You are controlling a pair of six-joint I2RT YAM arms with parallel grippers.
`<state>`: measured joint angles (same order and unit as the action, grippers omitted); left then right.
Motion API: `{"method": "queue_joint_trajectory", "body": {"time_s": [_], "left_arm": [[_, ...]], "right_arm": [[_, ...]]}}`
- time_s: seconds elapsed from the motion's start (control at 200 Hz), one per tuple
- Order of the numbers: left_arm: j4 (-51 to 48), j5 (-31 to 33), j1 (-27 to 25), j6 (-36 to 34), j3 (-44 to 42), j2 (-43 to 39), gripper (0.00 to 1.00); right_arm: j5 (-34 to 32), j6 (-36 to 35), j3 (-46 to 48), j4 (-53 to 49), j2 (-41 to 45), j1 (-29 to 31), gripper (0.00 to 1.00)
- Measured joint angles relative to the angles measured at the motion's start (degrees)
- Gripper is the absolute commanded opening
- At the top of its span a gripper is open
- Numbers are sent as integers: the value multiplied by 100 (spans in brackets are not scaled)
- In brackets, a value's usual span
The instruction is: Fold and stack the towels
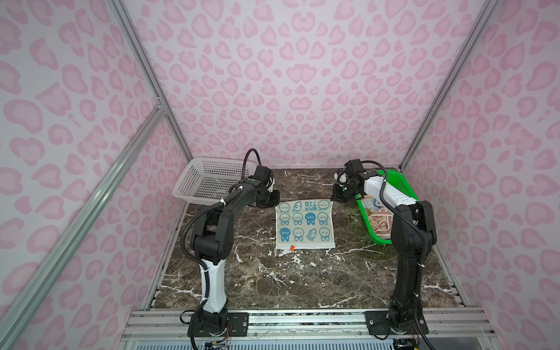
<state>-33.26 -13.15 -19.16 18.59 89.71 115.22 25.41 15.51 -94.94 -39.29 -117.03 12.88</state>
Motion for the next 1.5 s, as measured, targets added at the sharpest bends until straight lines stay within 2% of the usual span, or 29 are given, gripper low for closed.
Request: {"method": "queue_joint_trajectory", "body": {"time_s": [0.31,0.485,0.6,0.71,0.89,1.02,1.18,1.5], "left_arm": [[487,306,-299,984,-1930,-820,3],[951,251,-498,1281,-2518,-835,3],[1154,216,-555,1436,-2420,-647,3],[1292,262,-531,1475,-2028,-417,3],[522,695,-256,1427,-979,-122,3],[334,855,-170,1274,-426,-122,3],[129,813,-138,1169,-439,-166,3],[284,713,-313,1185,-1303,-627,3]], "right_arm": [[-35,455,2273,651,1143,313,0],[46,723,3276,1217,1182,459,0],[208,868,3281,1593,1064,470,0],[245,946,2896,1694,769,481,0],[11,1005,2081,1386,470,317,0],[-35,970,1628,1185,527,216,0],[9,883,1497,957,643,164,0],[59,817,1958,931,879,173,0]]}}
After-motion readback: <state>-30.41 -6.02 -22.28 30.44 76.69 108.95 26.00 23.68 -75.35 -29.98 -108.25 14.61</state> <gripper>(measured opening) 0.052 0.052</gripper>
